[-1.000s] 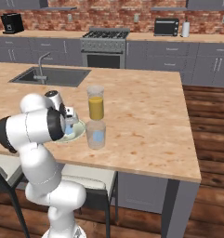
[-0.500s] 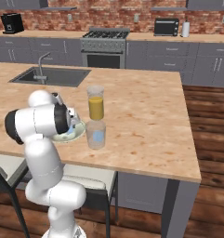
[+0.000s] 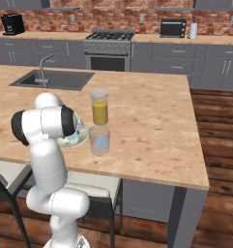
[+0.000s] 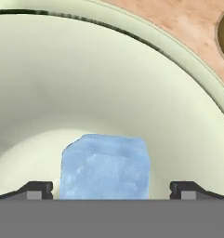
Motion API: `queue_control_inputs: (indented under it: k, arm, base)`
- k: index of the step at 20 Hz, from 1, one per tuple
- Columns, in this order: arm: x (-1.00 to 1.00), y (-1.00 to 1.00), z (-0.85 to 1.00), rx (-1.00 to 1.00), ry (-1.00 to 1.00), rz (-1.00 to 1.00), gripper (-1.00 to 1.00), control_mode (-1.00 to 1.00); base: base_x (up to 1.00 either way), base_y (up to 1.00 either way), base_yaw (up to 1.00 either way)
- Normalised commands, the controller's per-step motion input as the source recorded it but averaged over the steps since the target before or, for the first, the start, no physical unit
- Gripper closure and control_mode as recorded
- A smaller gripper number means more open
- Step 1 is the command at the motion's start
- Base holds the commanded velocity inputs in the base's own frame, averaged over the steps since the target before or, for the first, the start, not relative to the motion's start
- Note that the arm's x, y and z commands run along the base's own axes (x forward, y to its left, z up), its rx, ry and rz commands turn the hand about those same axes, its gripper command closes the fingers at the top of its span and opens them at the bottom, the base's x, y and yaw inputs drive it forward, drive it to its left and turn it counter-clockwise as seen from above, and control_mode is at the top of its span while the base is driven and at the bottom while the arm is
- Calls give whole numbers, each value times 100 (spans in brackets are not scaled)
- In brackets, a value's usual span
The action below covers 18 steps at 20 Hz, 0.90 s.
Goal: There are two ice cubes in the ice bowl. Place both ice cubes in the glass cup.
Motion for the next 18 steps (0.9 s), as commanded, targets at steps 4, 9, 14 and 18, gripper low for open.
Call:
queue_control_inputs:
  k: [4, 9, 14, 18]
  arm:
    - [6, 0, -14, -8, -3, 0, -100, -100]
    - [-4, 2, -6, -7, -1, -2, 100, -100]
    - [-2, 0, 9, -3, -11, -5, 100, -100]
    - [-10, 0, 66, 0, -13, -9, 100, -100]
  base:
    - [0, 0, 0]
    - [0, 0, 0]
    - [0, 0, 0]
    - [0, 0, 0]
